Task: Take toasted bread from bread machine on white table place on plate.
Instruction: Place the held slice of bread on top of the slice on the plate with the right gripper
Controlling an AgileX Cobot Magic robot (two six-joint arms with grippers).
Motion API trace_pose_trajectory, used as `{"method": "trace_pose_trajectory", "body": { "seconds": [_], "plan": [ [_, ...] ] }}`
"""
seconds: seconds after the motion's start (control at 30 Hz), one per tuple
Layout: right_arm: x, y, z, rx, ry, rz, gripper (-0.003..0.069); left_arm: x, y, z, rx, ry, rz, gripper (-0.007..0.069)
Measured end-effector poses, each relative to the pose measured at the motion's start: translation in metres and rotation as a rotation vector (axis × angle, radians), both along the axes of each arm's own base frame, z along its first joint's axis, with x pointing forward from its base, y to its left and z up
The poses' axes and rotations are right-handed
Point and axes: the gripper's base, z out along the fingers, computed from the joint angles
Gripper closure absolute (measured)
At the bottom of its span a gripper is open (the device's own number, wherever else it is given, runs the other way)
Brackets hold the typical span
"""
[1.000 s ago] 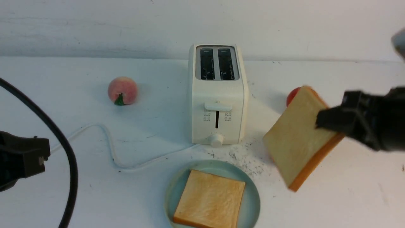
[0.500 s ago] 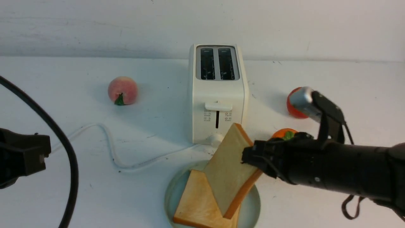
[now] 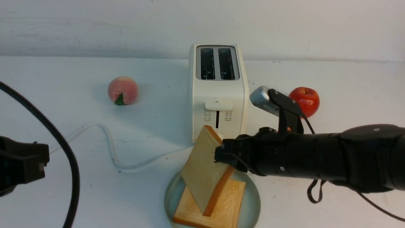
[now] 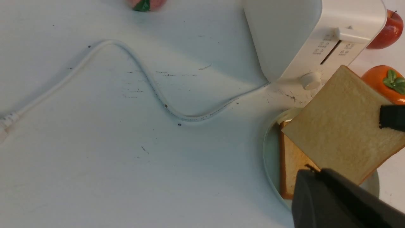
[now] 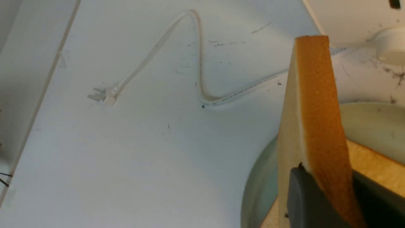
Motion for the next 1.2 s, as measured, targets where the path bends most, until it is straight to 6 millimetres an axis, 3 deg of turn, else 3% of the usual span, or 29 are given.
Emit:
{"method": "trace_pose_trajectory", "body": {
  "seconds": [0.13,0.3,0.47,0.57,0.63,0.77,1.0,1.2],
  "plan": [
    [0.0,0.001,-0.001,-0.008,-0.007,0.014,0.0547,0.0,0.0,0.0,0.001,0.003,0.0,0.0638],
    [-0.007,0.007,0.006,0.022,-0.074,0.178,0.0547,0.0,0.0,-0.001,0.003,0.009,0.0,0.0638],
    [-0.011,0.0,0.015,0.086,-0.091,0.309,0.0547,-0.001,0.0,-0.002,0.013,0.026,-0.002,0.0638],
    [-0.006,-0.016,0.013,0.056,-0.088,0.358,0.0547,-0.002,0.001,-0.003,0.021,0.038,-0.004,0.0638],
    [0.0,-0.037,0.01,0.015,-0.066,0.364,0.0547,-0.002,0.001,-0.004,0.022,0.042,-0.004,0.0638],
    [0.005,-0.055,0.006,0.005,-0.035,0.371,0.0547,-0.002,0.001,-0.004,0.023,0.042,-0.005,0.0638],
    [0.004,-0.048,-0.004,0.036,0.018,0.454,0.0547,-0.002,0.001,-0.004,0.023,0.042,-0.005,0.0638],
    [0.009,-0.038,-0.003,0.062,-0.062,0.495,0.0547,-0.002,0.001,-0.004,0.024,0.039,-0.006,0.0638]
  ]
}}
